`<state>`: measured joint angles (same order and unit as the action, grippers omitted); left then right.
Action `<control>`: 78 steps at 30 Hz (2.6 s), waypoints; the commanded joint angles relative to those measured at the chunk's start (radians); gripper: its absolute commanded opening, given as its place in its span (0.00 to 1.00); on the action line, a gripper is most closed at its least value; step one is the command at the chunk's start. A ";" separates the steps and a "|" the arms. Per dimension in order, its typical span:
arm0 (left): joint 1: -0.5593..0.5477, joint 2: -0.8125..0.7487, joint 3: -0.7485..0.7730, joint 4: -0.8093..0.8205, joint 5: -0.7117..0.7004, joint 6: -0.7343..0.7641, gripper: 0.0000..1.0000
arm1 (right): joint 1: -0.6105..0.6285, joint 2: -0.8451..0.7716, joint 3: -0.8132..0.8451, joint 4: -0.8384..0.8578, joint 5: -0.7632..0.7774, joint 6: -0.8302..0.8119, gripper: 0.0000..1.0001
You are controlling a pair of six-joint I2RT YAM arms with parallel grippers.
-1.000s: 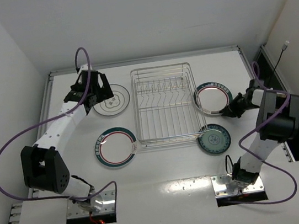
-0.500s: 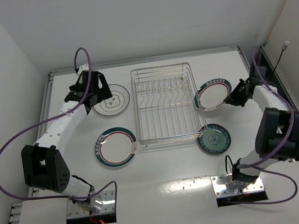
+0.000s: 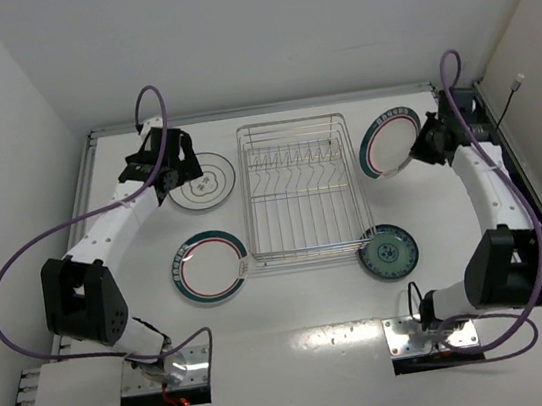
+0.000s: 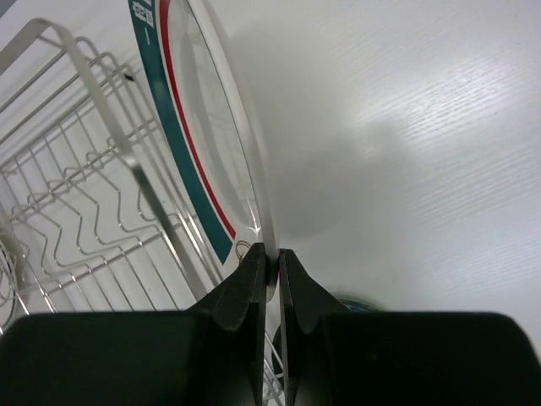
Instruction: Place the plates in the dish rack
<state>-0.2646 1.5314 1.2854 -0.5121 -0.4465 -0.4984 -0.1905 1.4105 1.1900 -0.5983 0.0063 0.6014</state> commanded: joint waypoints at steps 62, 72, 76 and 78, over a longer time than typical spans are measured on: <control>0.004 0.038 0.058 -0.012 -0.023 -0.005 1.00 | 0.577 -0.132 0.136 -0.176 0.645 -0.101 0.71; 0.004 0.047 0.058 -0.022 -0.023 -0.005 1.00 | 0.076 -0.375 -0.282 -0.212 0.113 -0.083 0.83; 0.004 0.047 0.058 -0.022 -0.023 -0.005 1.00 | -0.061 -0.328 -0.438 -0.186 -0.050 -0.068 0.86; 0.004 0.038 0.058 -0.022 -0.034 -0.005 1.00 | -0.167 -0.291 -0.498 -0.155 -0.183 -0.058 0.86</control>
<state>-0.2646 1.5753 1.3064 -0.5388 -0.4553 -0.4984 -0.2680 1.0824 0.7589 -0.7876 0.0841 0.5148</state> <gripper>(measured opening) 1.000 0.860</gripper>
